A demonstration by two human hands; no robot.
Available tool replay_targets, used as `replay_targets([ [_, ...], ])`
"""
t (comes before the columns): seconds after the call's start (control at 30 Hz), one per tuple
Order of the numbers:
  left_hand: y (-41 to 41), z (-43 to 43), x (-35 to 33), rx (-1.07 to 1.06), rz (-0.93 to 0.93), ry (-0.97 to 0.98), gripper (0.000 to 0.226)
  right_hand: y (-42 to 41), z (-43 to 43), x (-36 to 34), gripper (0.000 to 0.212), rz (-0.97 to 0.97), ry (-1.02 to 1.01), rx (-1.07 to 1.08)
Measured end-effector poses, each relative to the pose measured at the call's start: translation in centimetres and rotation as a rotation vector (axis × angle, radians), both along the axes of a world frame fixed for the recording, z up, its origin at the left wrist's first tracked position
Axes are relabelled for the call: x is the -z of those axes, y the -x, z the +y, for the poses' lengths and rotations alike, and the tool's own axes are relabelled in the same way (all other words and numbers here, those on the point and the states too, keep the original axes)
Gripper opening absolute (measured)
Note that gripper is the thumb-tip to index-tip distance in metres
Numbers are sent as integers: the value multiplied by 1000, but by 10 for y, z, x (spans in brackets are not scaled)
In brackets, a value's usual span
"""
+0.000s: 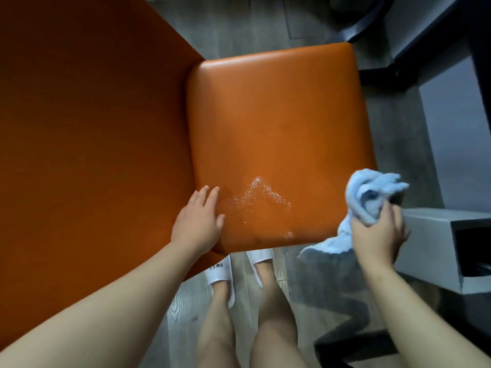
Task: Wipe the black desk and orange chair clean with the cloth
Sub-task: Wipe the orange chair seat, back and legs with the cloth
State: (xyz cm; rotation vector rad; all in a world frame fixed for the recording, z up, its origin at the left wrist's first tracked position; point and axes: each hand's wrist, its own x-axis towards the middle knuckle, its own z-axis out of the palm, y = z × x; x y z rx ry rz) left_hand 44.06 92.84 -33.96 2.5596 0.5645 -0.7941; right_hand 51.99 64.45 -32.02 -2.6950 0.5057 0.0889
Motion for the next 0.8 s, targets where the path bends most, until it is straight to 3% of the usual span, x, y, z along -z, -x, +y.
replay_targets([
  [0.1,-1,-4,-2,-212,26,29,63,-23,-2,0,43,161,61,167],
  [0.2,0,-9,-3,-387,43,88,60,5,41,8,49,231,33,-167],
  [0.27,1,-11,-3,-433,54,130,59,25,65,13,54,220,-123,-392],
  [0.3,0,-11,-3,-438,58,145,59,25,71,10,52,171,-204,-397],
  [0.43,-3,-12,-1,-497,52,184,60,-46,57,3,54,-153,-221,-133],
  [0.57,-7,-12,-1,-550,86,158,58,-120,49,13,65,61,9,81],
  [0.7,-10,-5,1,-611,74,198,56,-80,86,28,78,230,122,-321],
  [0.8,-11,0,1,-712,55,277,55,-29,102,30,76,289,30,-717],
])
